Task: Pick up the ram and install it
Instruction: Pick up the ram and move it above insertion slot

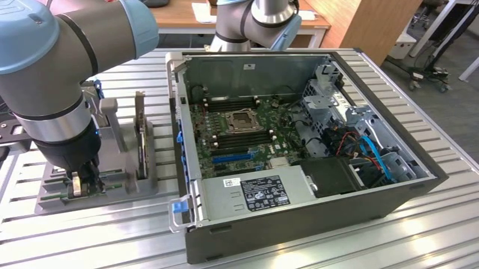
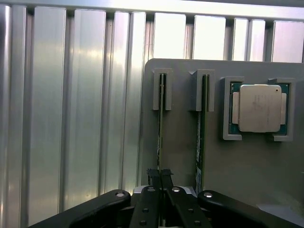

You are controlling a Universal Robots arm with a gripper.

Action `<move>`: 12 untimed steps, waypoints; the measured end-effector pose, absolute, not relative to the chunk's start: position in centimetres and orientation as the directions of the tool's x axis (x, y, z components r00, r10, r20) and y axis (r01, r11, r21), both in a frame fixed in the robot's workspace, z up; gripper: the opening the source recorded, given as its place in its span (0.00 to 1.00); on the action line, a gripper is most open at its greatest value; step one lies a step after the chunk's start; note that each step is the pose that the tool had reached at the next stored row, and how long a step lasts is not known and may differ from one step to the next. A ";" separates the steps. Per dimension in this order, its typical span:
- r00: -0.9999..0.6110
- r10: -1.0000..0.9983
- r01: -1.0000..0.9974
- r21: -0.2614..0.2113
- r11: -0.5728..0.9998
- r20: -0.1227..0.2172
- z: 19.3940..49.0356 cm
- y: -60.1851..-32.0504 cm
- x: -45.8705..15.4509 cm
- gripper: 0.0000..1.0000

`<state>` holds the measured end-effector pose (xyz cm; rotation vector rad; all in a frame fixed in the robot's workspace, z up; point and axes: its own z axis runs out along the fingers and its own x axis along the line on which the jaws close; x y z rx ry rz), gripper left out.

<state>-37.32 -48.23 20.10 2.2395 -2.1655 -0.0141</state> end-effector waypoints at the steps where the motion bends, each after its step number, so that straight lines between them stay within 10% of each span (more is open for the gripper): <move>1: 0.034 -0.999 -0.999 0.025 -0.033 0.012 20.1 -48.2 -37.3 0.11; 12: 0.034 -0.999 -0.999 0.025 -0.033 0.012 20.6 -48.2 -37.3 0.11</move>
